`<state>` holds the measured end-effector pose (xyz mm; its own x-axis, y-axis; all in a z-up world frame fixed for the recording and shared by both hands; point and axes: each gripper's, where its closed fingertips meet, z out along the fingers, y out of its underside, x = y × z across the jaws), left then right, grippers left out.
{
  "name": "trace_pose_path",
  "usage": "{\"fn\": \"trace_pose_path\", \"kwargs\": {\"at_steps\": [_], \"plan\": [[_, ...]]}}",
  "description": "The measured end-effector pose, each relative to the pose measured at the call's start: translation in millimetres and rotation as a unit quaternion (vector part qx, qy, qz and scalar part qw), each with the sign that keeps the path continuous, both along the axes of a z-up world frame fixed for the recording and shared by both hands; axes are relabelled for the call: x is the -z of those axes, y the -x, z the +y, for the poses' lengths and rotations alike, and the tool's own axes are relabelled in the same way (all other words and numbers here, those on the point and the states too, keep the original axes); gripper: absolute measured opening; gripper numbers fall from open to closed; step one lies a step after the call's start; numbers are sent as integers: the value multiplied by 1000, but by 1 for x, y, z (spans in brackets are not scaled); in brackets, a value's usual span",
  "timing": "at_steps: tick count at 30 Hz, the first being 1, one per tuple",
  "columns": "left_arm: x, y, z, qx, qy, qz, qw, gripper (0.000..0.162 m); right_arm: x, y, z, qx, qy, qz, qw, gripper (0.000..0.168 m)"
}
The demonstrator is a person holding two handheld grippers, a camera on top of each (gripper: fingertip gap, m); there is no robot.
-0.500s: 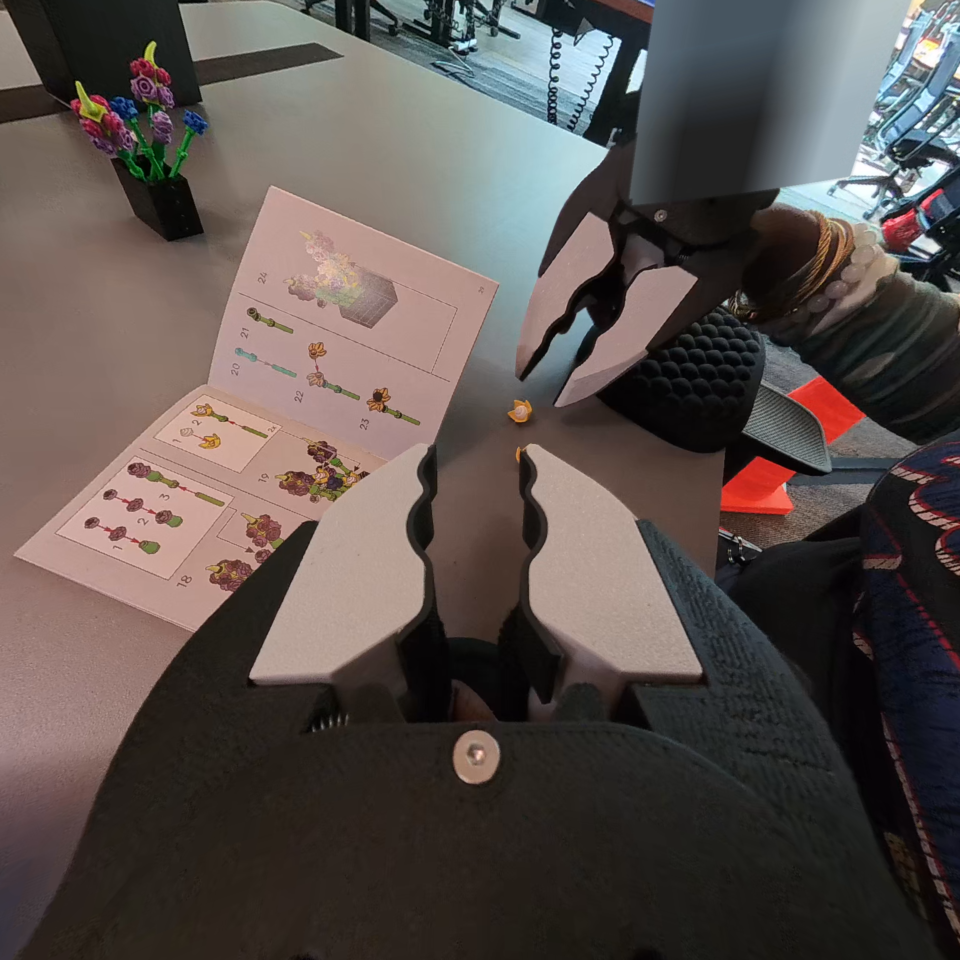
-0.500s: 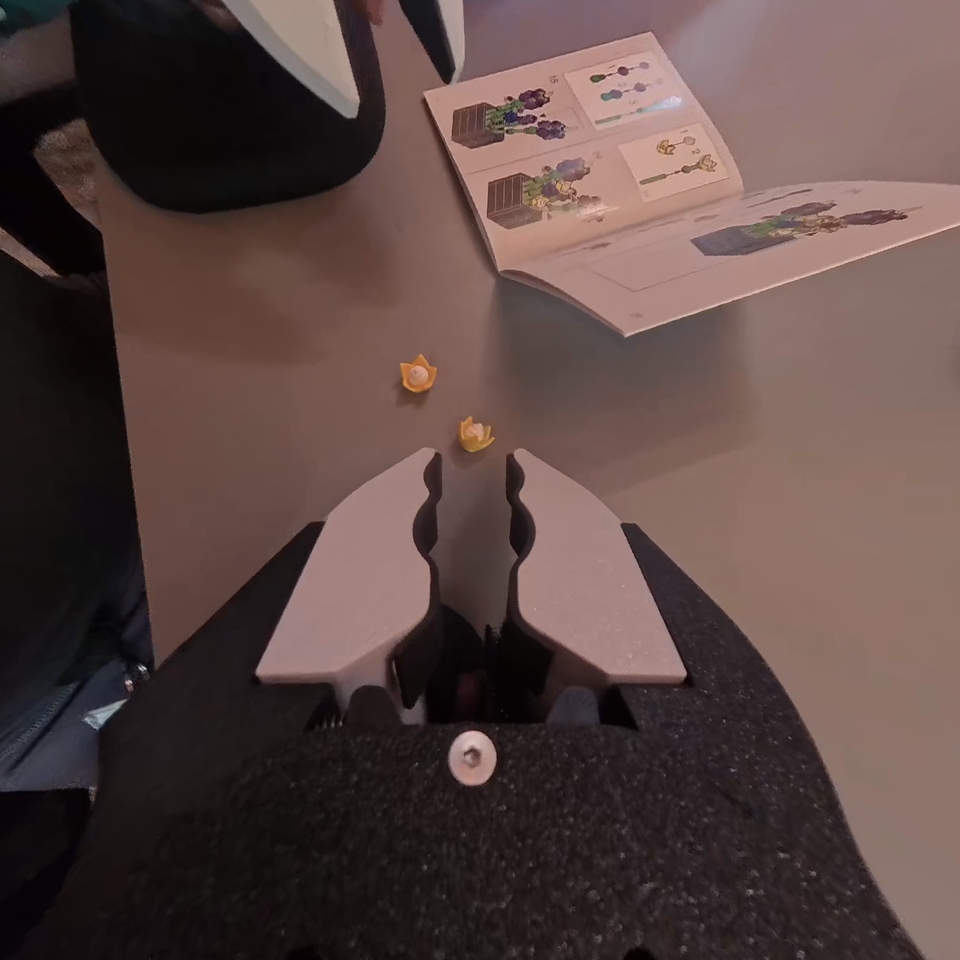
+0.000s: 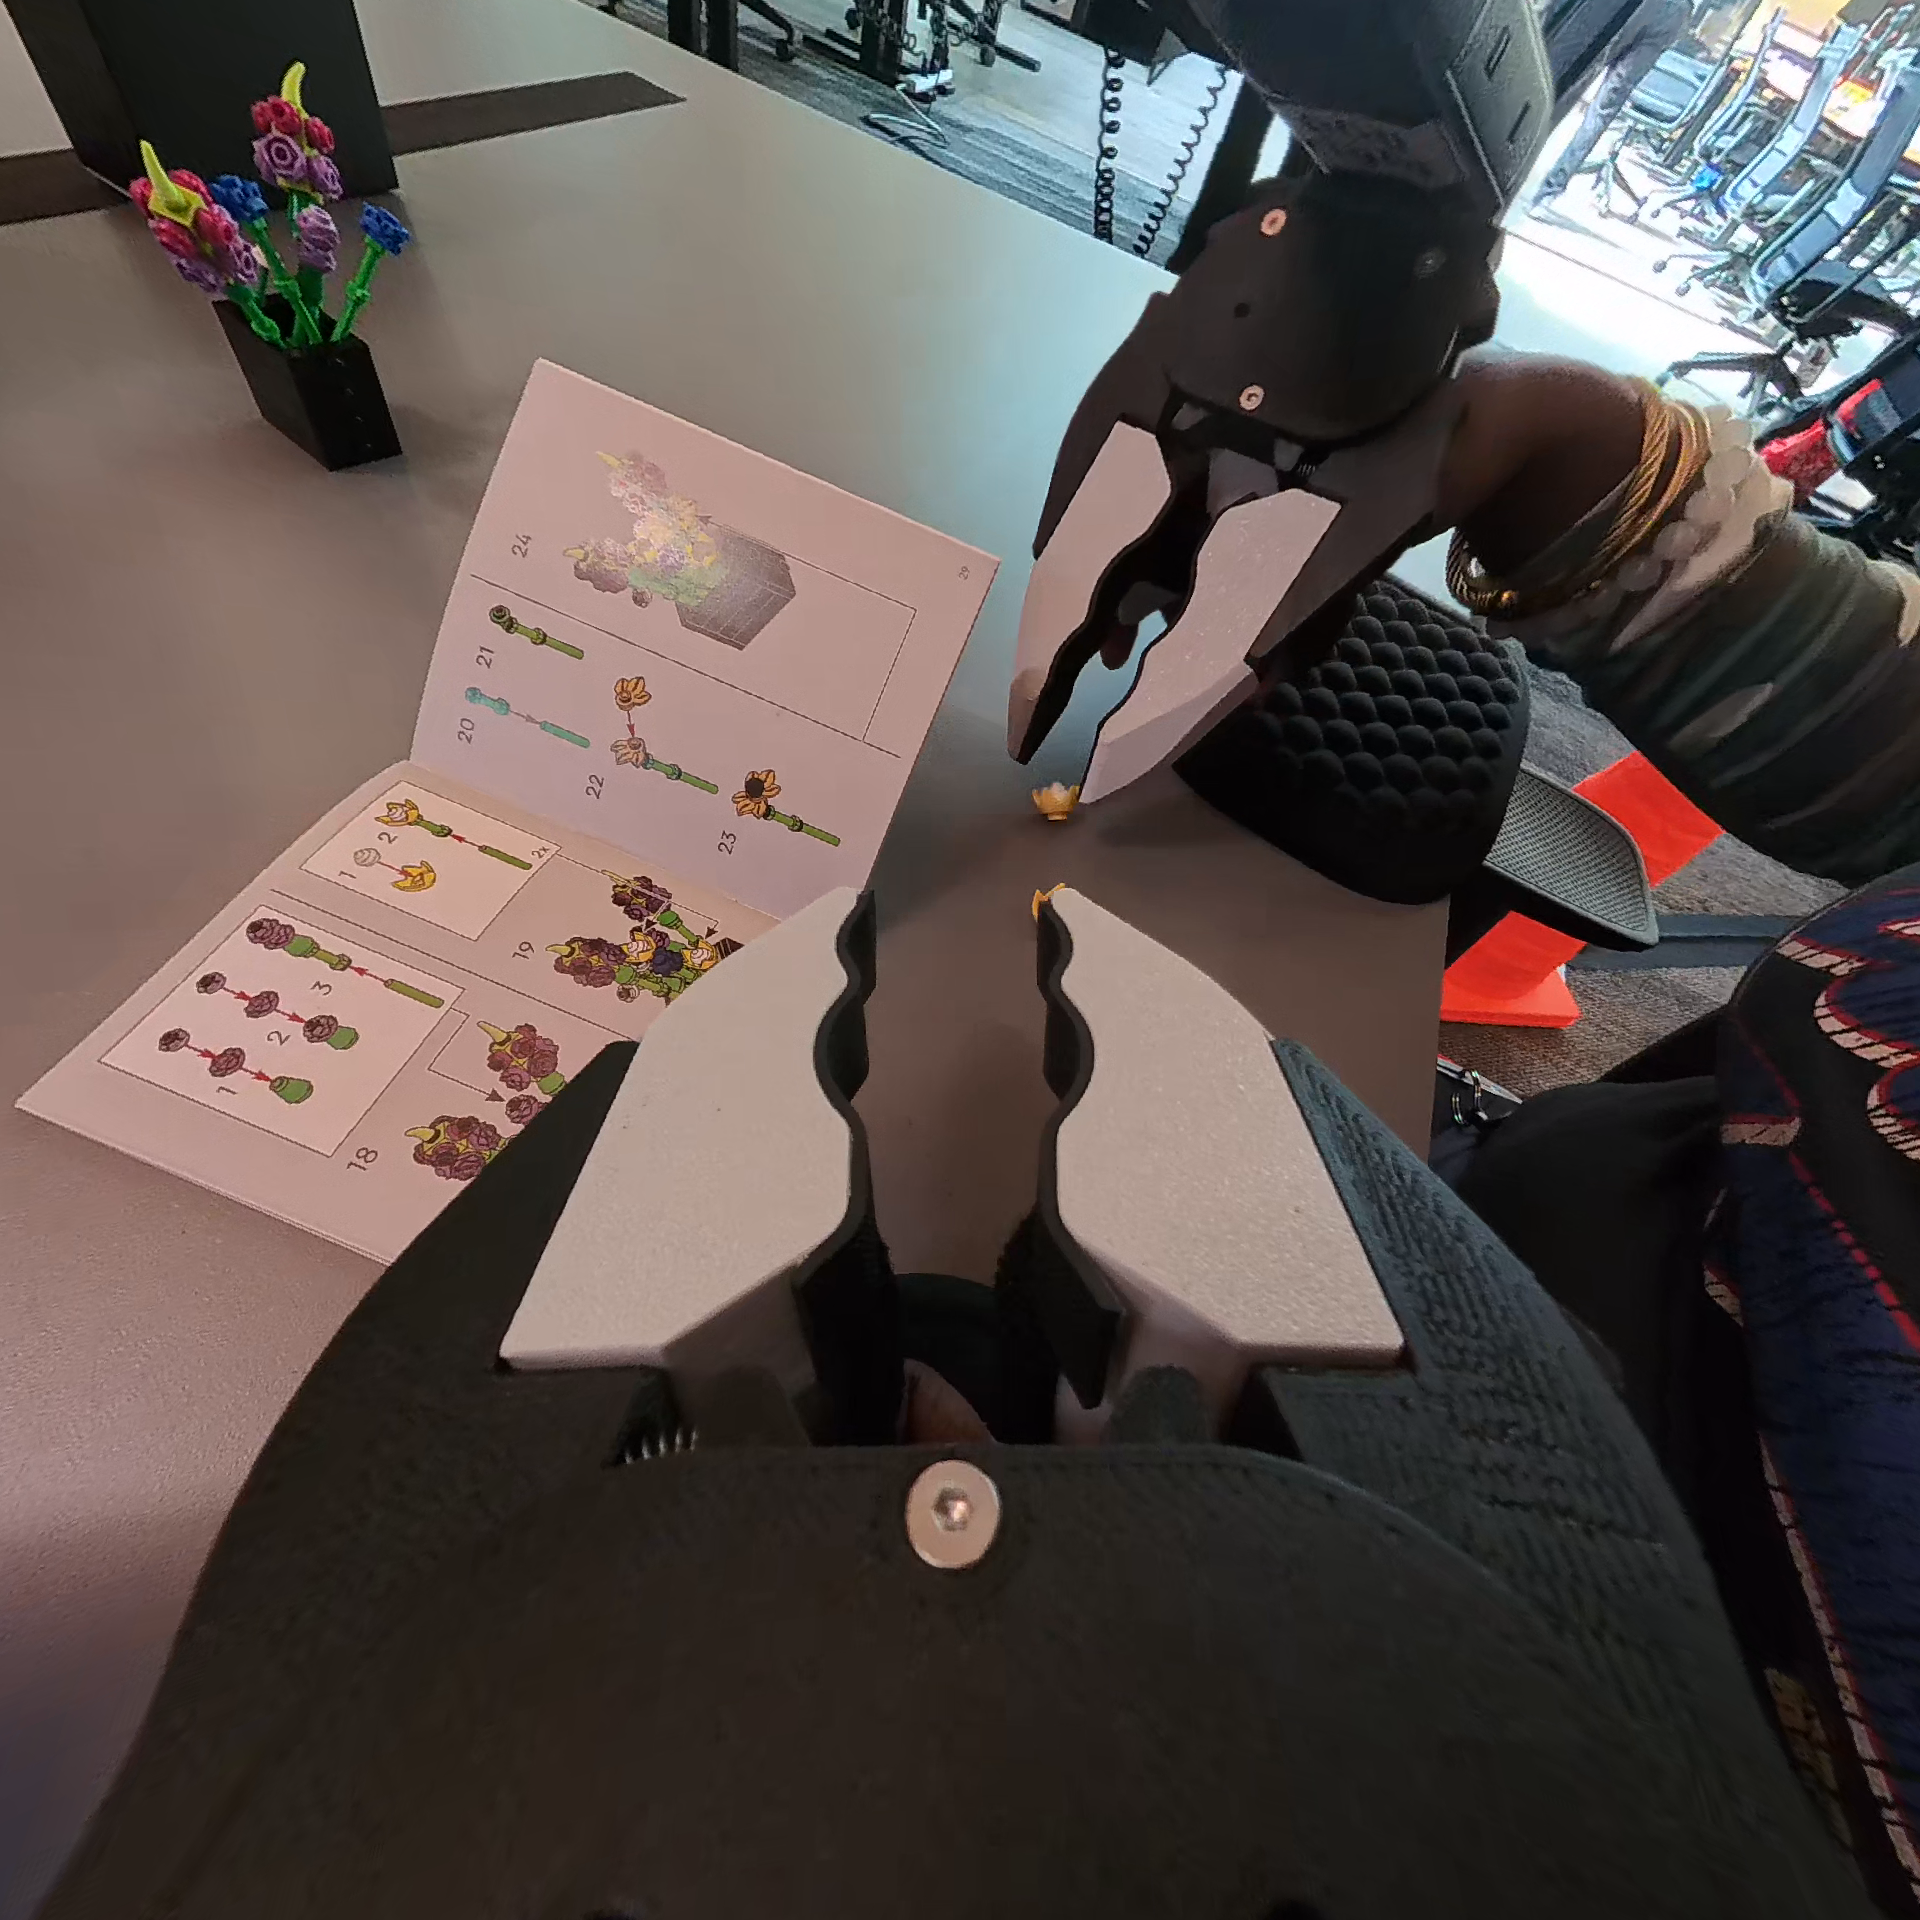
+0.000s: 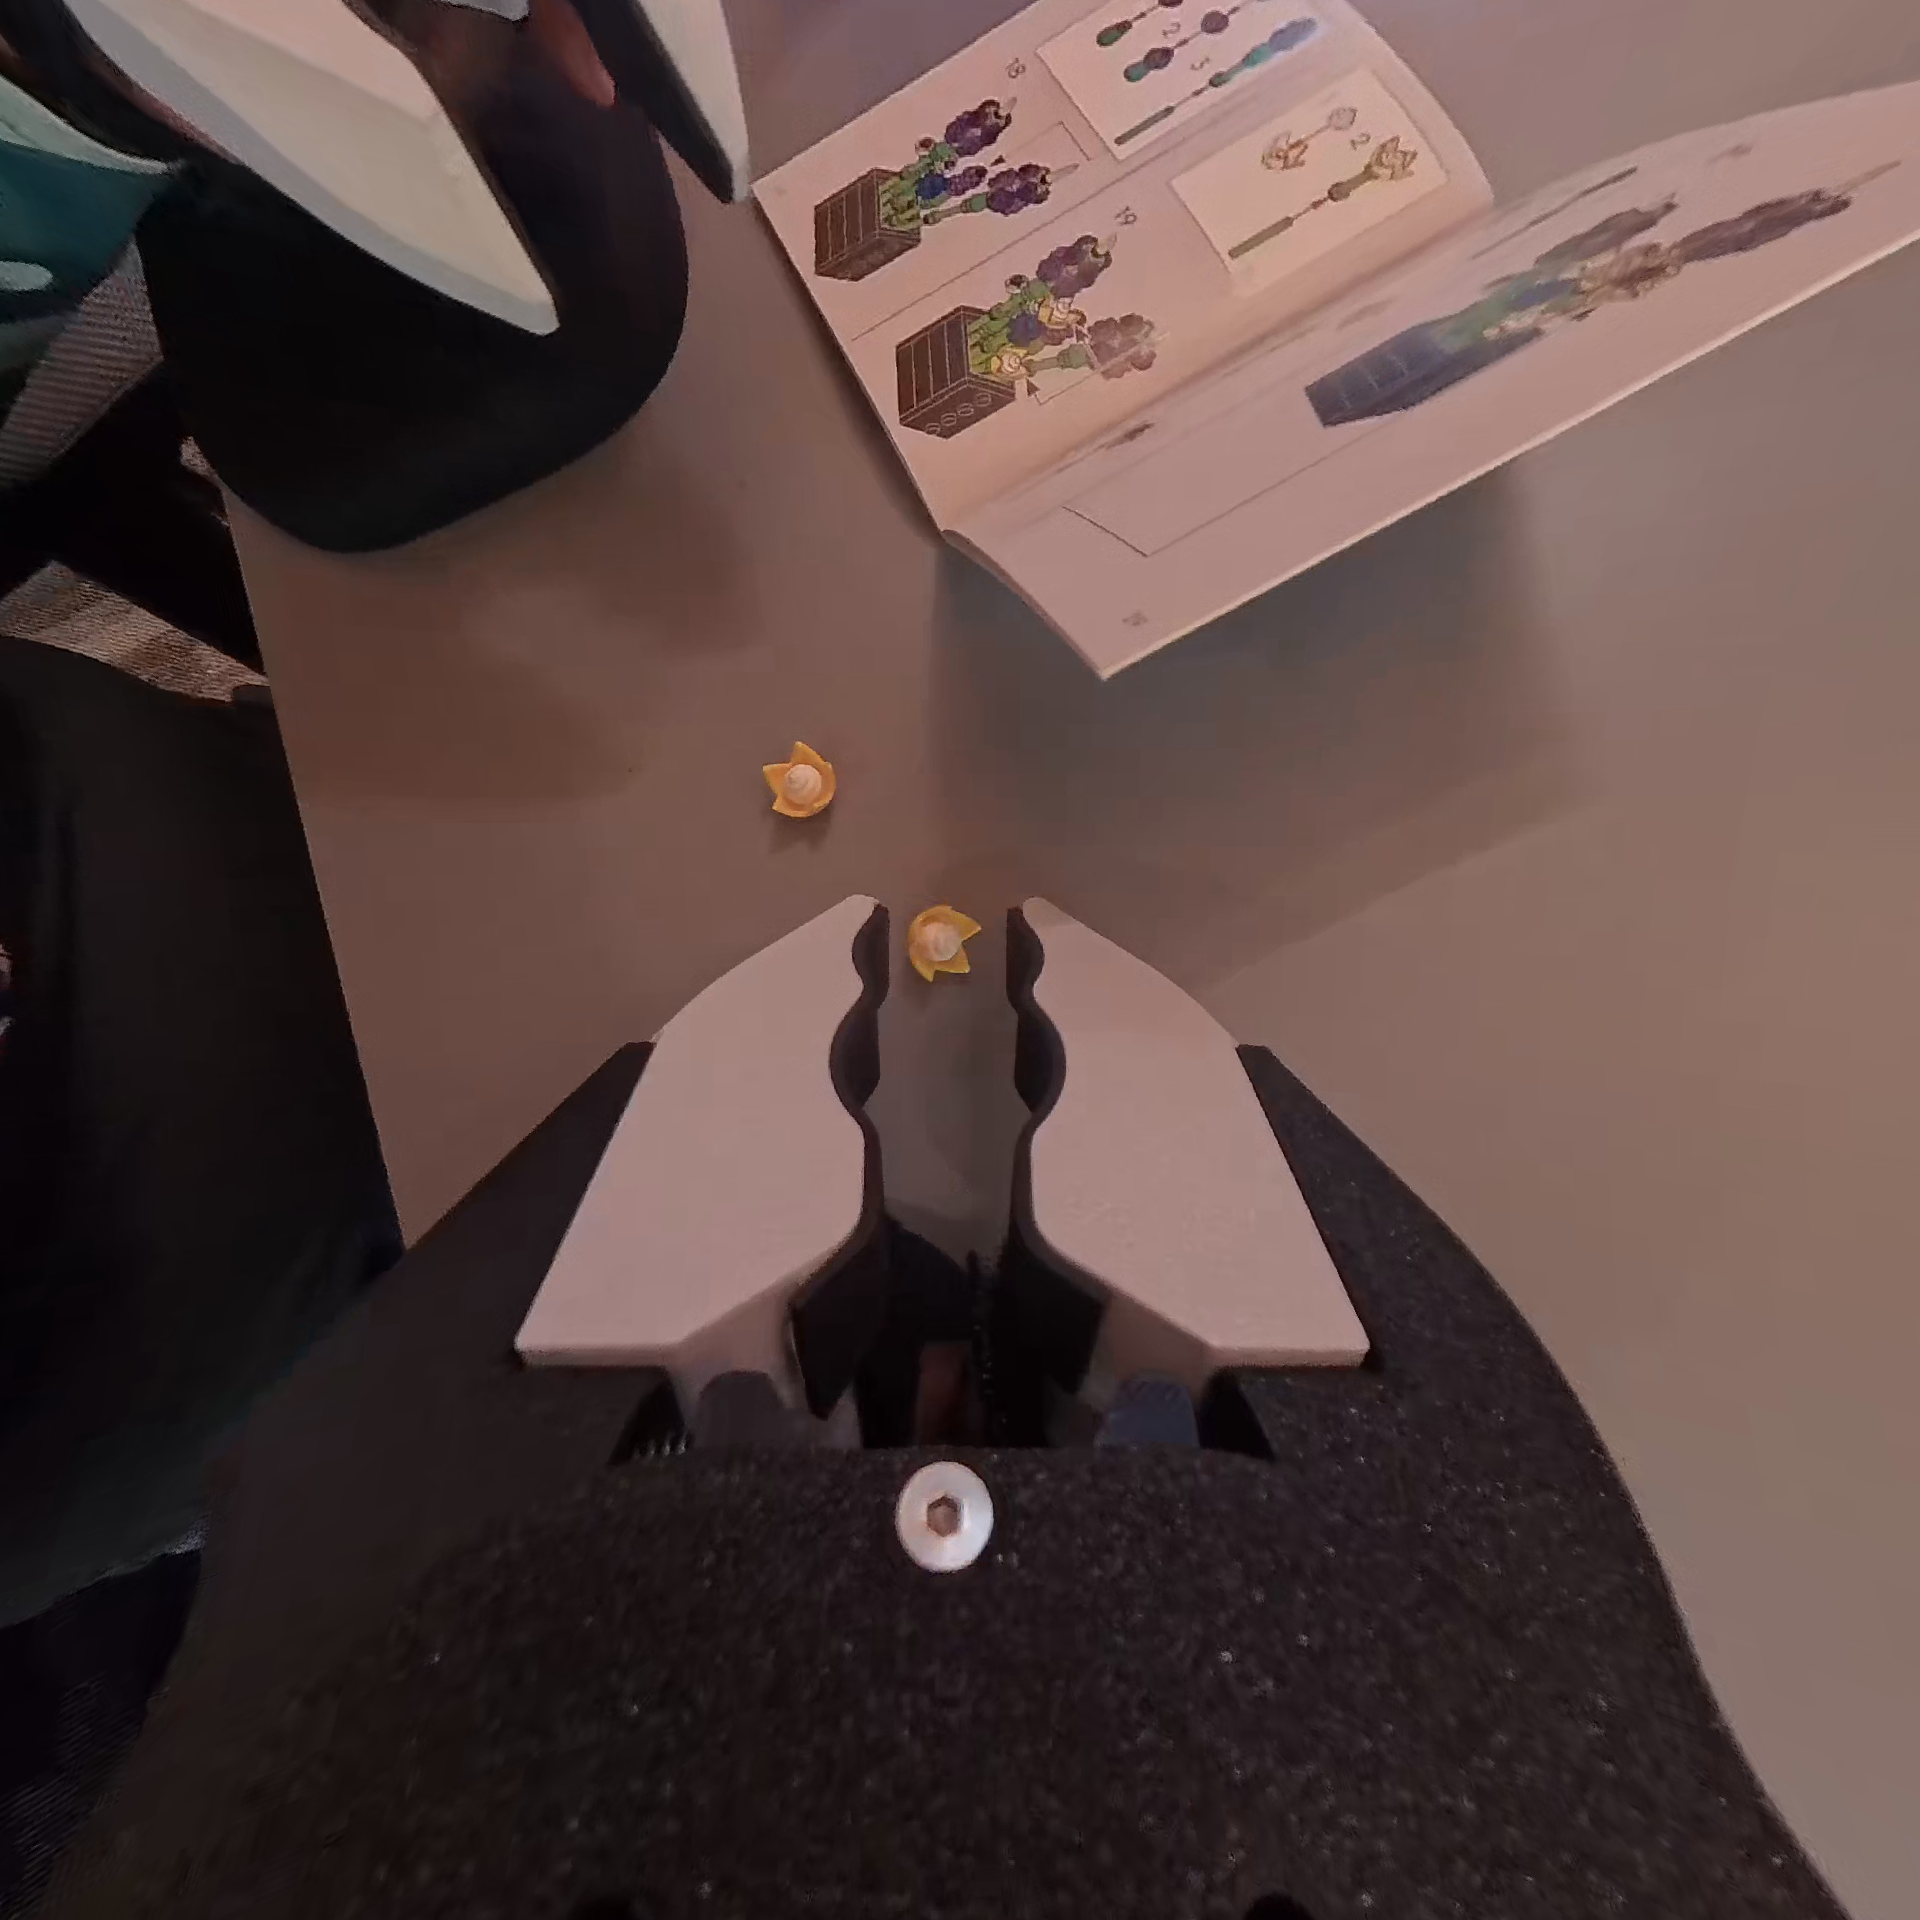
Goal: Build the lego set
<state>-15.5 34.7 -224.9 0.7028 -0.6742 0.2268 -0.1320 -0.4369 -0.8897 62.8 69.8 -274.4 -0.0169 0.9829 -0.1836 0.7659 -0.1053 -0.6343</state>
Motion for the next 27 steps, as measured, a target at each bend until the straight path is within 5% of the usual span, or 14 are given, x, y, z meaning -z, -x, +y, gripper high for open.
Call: {"fn": "trace_pose_path", "kwargs": {"at_steps": [19,27], "plan": [[-2,1,0,0,1,-11,1000,30,5,0,-14,-73,-45,-21,996,12],[0,0,0,5,6,-7,1000,30,10,4,-30,-176,-145,-80,970,11]]}}
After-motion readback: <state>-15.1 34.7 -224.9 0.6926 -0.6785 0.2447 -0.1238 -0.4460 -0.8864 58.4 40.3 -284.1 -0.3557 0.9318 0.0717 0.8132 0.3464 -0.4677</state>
